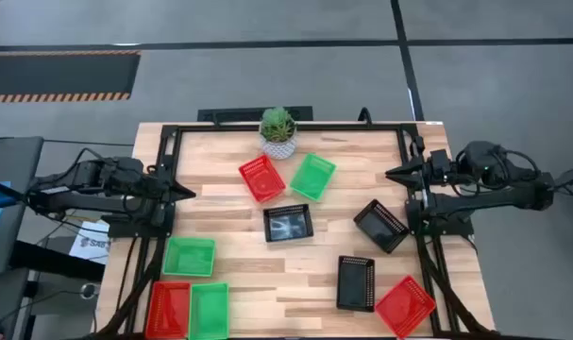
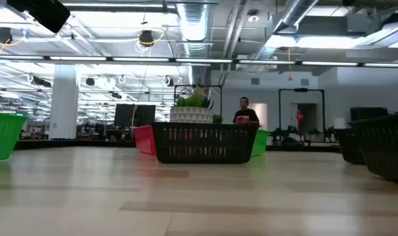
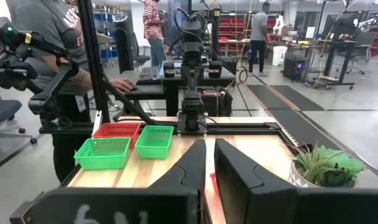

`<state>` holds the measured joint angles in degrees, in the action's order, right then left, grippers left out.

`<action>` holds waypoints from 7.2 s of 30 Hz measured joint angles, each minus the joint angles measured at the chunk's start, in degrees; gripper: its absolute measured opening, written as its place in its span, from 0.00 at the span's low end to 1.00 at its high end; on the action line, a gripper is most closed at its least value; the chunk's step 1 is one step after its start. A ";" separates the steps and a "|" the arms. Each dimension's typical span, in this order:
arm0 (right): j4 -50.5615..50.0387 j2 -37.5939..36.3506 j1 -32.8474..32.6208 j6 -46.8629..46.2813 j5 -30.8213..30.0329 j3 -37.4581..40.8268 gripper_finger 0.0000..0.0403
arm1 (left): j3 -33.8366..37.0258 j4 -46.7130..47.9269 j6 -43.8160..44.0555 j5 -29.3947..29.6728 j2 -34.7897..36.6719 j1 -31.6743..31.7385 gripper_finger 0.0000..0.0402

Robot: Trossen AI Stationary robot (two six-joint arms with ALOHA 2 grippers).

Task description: Stack baskets by color

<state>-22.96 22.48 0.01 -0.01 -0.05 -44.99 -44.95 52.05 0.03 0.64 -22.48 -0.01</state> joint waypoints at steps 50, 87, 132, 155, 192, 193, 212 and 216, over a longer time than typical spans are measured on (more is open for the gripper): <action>0.02 0.00 0.00 0.00 0.00 -0.02 0.15 | 0.00 0.07 -7.26 3.50 0.01 -0.02 0.00; 1.90 0.21 0.01 -3.92 0.00 0.00 0.15 | 0.00 -0.09 -3.10 9.74 0.00 -0.01 0.00; 2.23 0.39 0.04 -16.96 -0.13 0.00 0.15 | 0.00 -0.98 27.21 13.74 -0.02 -0.02 0.00; 3.22 0.38 0.11 -20.04 -9.15 0.00 0.28 | 0.04 -29.61 27.19 14.16 -0.90 0.00 0.27; -43.25 30.06 7.07 -36.54 -19.54 -30.53 0.58 | -29.45 4.23 38.79 15.13 -24.83 0.00 0.43; -45.37 31.03 7.23 -37.89 -19.42 -30.51 0.58 | -30.52 6.41 38.94 15.15 -25.64 0.00 0.43; -58.76 45.82 -2.45 -48.73 -14.59 -29.98 0.58 | -31.71 12.79 40.59 12.56 -27.47 0.00 0.43; -59.21 46.16 -6.04 -53.71 -13.20 -27.96 0.58 | -31.71 12.71 38.85 12.44 -27.49 -0.02 0.43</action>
<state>-82.17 68.64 -6.02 -53.73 -13.26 -72.95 -76.66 64.76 38.88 13.08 -49.97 -0.03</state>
